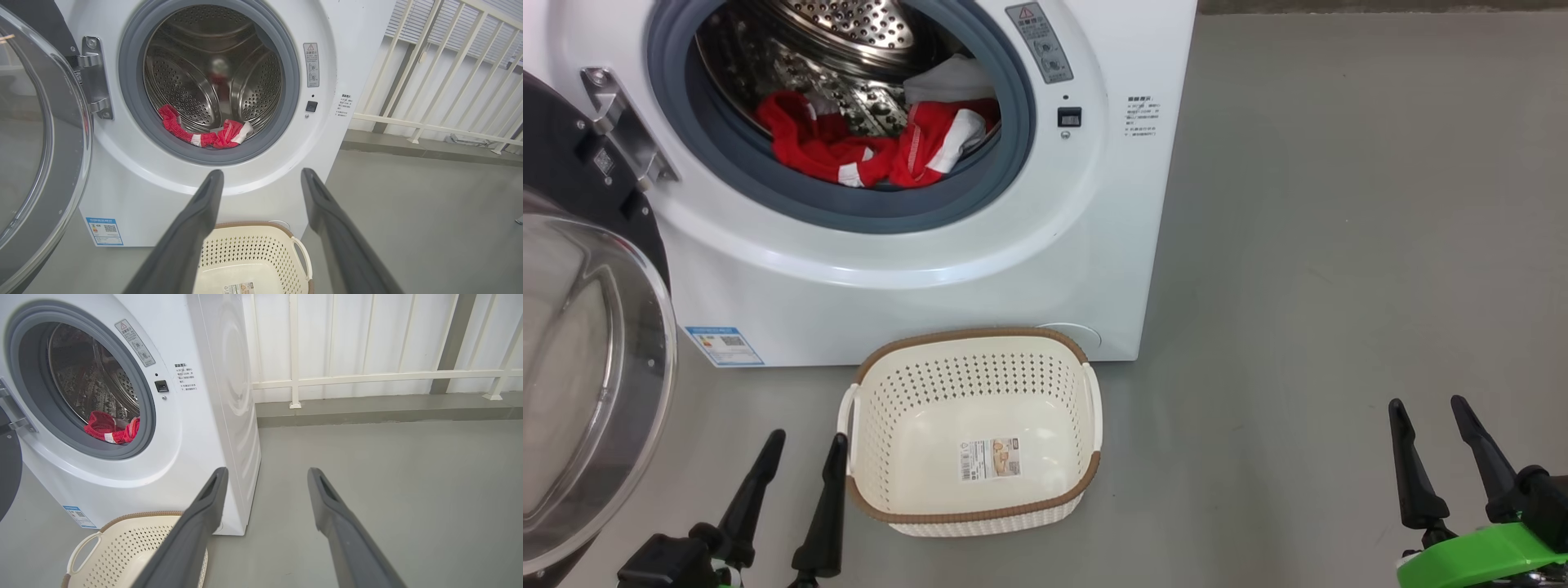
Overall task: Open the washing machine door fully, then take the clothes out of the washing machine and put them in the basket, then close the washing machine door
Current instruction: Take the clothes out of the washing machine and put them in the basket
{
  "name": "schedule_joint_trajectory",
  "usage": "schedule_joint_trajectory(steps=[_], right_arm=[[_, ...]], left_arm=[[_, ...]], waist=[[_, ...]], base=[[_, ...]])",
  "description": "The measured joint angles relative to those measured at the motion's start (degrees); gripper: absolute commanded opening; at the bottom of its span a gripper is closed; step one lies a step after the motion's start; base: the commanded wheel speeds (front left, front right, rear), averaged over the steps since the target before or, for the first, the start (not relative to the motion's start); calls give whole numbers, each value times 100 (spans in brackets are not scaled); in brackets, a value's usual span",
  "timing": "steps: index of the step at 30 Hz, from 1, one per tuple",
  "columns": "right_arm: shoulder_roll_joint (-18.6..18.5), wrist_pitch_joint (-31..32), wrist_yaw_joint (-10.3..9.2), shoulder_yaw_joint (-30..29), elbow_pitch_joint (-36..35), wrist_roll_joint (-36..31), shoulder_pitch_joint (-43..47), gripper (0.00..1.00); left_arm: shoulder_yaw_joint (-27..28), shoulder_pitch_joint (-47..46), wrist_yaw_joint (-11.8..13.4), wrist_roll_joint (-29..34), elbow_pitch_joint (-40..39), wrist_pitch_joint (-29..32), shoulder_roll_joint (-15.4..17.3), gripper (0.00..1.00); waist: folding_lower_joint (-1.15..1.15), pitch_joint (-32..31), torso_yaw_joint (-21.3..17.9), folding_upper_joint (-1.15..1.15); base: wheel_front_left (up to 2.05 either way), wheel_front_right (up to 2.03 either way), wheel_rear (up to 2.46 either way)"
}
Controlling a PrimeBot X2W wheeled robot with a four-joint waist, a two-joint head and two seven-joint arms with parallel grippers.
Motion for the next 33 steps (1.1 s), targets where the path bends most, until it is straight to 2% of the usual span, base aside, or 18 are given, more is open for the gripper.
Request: schedule_joint_trajectory(steps=[24, 33], right_arm=[[4, 0, 0, 4, -37, 0, 110, 100], [15, 0, 0, 4, -45, 0, 107, 100]], left_arm=[[25, -10, 0, -15, 11, 0, 47, 100], [87, -16, 0, 123, 116, 0, -12, 100]], waist=[[0, 95, 47, 0], [0, 128, 61, 0]], base=[[120, -120, 0], [24, -24, 0]])
